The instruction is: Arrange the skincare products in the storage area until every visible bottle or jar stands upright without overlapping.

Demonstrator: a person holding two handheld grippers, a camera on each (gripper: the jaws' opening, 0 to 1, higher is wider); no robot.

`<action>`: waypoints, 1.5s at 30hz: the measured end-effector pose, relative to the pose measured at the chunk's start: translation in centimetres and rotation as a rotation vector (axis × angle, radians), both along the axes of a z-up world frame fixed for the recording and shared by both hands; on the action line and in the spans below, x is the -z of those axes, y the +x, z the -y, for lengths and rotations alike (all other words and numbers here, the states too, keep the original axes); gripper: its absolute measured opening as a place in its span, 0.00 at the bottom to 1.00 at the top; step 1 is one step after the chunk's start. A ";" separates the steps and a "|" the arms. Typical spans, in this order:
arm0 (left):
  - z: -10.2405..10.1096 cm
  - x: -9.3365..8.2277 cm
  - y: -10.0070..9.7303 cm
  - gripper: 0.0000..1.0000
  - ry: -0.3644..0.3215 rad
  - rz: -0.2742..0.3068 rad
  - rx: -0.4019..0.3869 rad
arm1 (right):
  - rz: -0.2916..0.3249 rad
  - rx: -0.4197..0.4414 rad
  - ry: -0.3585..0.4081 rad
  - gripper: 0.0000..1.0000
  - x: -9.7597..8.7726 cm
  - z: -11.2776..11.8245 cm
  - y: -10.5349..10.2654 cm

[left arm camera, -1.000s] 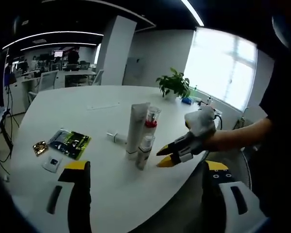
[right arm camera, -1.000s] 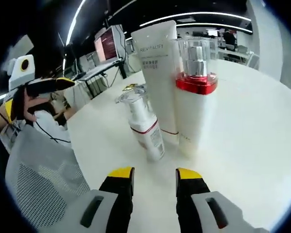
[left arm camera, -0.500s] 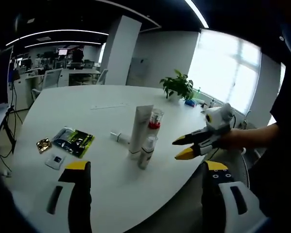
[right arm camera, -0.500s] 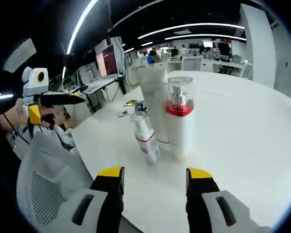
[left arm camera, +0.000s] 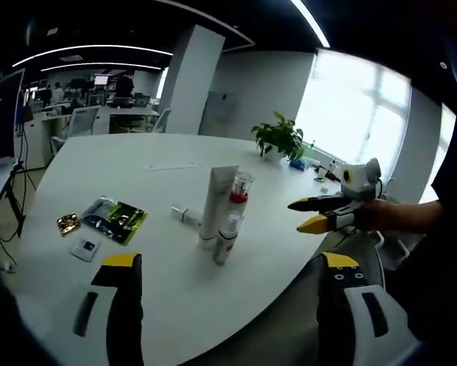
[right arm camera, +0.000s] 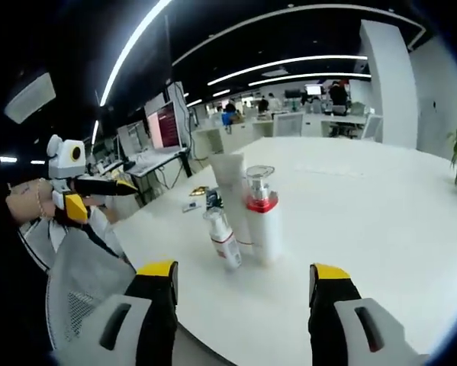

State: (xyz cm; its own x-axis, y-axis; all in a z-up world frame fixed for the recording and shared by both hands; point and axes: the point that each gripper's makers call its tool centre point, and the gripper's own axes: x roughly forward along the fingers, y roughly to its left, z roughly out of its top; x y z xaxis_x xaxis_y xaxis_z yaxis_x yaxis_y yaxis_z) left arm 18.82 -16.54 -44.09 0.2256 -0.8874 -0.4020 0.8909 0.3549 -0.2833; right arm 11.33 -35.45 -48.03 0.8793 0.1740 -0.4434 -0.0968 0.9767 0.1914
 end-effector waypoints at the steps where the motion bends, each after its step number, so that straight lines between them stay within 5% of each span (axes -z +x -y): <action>1: -0.1 0.0 0.0 0.89 -0.001 -0.001 -0.001 | 0.001 0.004 0.003 0.76 -0.1 0.3 -0.2; 14: -0.5 -0.2 0.5 0.89 0.000 0.000 -0.014 | 0.050 0.051 0.054 0.99 -1.7 2.5 -3.4; 22: -0.8 -0.1 0.0 0.89 0.010 -0.003 -0.012 | 0.024 0.064 0.072 0.99 -0.9 3.5 -3.9; 34: -1.0 0.2 0.2 0.88 0.016 -0.017 -0.031 | -0.013 0.076 0.037 0.92 -0.3 4.7 -2.3; 45: -1.6 1.0 1.2 0.87 0.039 -0.018 -0.050 | -0.106 0.110 0.024 0.70 0.7 7.3 0.7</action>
